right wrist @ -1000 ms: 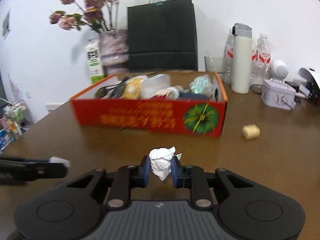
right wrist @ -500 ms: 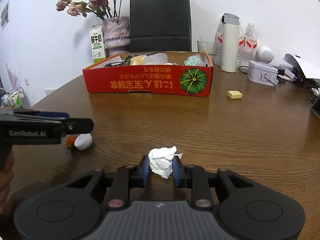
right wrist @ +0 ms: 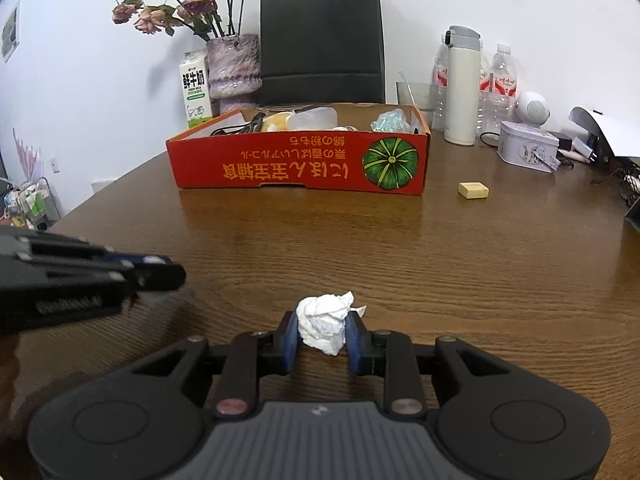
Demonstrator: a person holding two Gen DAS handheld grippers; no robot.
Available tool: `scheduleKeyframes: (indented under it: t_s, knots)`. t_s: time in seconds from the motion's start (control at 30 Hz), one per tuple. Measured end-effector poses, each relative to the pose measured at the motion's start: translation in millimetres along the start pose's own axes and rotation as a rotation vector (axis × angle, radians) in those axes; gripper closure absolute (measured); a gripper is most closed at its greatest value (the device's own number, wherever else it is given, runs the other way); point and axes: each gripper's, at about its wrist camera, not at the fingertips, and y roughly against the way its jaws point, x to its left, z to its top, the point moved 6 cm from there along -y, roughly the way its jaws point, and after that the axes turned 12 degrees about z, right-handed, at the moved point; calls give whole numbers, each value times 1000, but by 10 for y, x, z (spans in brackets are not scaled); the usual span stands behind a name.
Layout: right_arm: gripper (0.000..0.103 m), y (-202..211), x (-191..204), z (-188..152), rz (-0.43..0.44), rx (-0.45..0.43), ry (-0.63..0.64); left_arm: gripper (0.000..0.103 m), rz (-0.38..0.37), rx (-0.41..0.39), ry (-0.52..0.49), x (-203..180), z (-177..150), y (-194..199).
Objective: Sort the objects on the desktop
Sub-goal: 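Carry the bottle and tissue into the box and open both tools, then grasp the small orange item with the left tool while the right grasps the yellow sponge block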
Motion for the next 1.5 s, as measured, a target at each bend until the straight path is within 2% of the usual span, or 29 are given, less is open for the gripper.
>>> scheduleKeyframes:
  t_s: [0.17,0.27,0.5,0.6,0.77,0.83,0.9,0.97,1.03,1.13,1.2,1.27,1.3,1.33,1.4,1.5]
  knots:
    - [80,97,-24,24,7,-23,-13,93,14,-94,33,-59,139,360]
    - [81,267,30,104,18,-77,-7,93,39,-134,46,-80,162,530]
    - [82,733,216,181,35,-158,41,93,56,-178,83,-31,85,898]
    - [82,862,218,327,57,-184,45,93,47,-192,107,87,290,882]
    - [82,774,23,975,53,-242,98,93,54,-206,103,410,1009,471]
    - [82,576,-120,1288,50,-238,102,93,93,-193,113,592,1318,160]
    - [82,295,-312,1591,57,-210,77,93,122,-145,117,759,1577,-256]
    - [82,-17,-505,1846,62,-182,40,93,117,-79,122,883,1738,-674]
    - [82,-399,-716,2073,54,-130,16,93,109,5,173,1057,1853,-1155]
    - [82,-906,-993,2289,2,-70,14,93,160,56,188,1215,1935,-1662]
    - [79,-1193,-1174,2381,-30,-35,-12,92,169,86,150,1239,1959,-1875]
    - [79,-1445,-1268,2403,-26,12,-28,74,199,88,128,1264,1972,-2019]
    - [72,-1549,-1314,2416,-40,28,-33,58,212,82,123,1275,1979,-2057]
    - [58,-1621,-1341,2423,-53,38,-37,54,213,68,126,1282,1979,-2052]
    - [47,-1691,-1384,2466,-69,21,-49,54,195,58,139,1299,2001,-2039]
    - [46,-1659,-1368,2510,-75,4,-54,53,193,51,160,1331,2043,-1983]
